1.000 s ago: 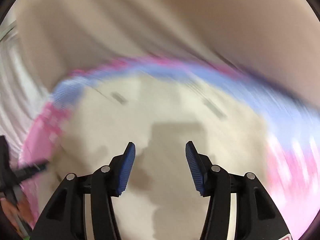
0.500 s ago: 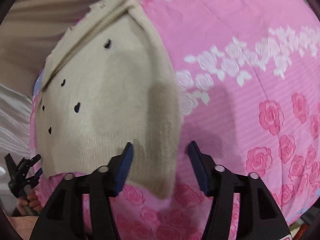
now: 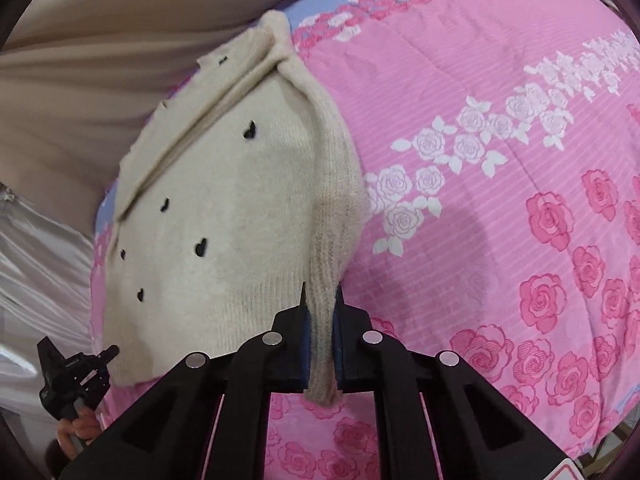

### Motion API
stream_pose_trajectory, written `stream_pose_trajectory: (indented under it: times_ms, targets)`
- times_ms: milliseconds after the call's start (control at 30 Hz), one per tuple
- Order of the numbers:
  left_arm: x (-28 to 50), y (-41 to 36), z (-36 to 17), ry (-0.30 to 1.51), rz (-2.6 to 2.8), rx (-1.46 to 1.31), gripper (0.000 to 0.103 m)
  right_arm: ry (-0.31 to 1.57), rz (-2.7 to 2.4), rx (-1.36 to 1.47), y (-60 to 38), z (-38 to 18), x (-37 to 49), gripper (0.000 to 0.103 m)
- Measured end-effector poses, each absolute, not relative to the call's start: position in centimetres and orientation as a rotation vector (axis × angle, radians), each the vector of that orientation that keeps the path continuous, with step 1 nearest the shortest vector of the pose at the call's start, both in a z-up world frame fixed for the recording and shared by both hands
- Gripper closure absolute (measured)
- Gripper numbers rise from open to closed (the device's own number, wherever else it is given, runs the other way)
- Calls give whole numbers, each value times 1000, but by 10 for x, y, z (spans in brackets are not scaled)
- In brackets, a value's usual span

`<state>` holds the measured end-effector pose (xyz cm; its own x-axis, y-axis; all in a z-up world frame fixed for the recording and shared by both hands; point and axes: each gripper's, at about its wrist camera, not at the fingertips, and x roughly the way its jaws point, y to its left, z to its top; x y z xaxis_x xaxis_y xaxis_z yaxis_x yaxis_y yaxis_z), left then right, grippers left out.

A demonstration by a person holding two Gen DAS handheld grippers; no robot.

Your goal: Fold small clothes

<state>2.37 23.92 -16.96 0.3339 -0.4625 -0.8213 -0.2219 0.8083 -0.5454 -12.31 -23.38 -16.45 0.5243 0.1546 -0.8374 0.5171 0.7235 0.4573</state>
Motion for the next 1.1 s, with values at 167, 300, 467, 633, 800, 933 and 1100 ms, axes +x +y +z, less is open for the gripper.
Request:
stream_pose_trajectory:
  times_ms: [167, 300, 467, 633, 800, 933, 1100]
  targets:
    - [13, 245, -146, 1227, -230, -671, 97, 994, -248, 754, -240, -149, -147, 97]
    - [-5, 250, -130, 1240, -280, -658, 98, 992, -241, 740, -237, -136, -163, 97]
    - [-33, 251, -120, 1322, -306, -603, 98, 1054, -266, 764, -239, -139, -201, 97]
    - [-63, 263, -108, 1438, -319, -600, 98, 1206, -268, 775, -228, -136, -253, 97]
    - [-46, 273, -40, 1326, -363, -668, 98, 952, -228, 898, -256, -60, -232, 97]
    - [24, 238, -4, 1123, -452, -571, 97, 721, -150, 845, -289, -20, -138, 97]
    - [131, 191, -21, 1000, -389, -486, 97, 694, -153, 840, -328, -50, -16, 96]
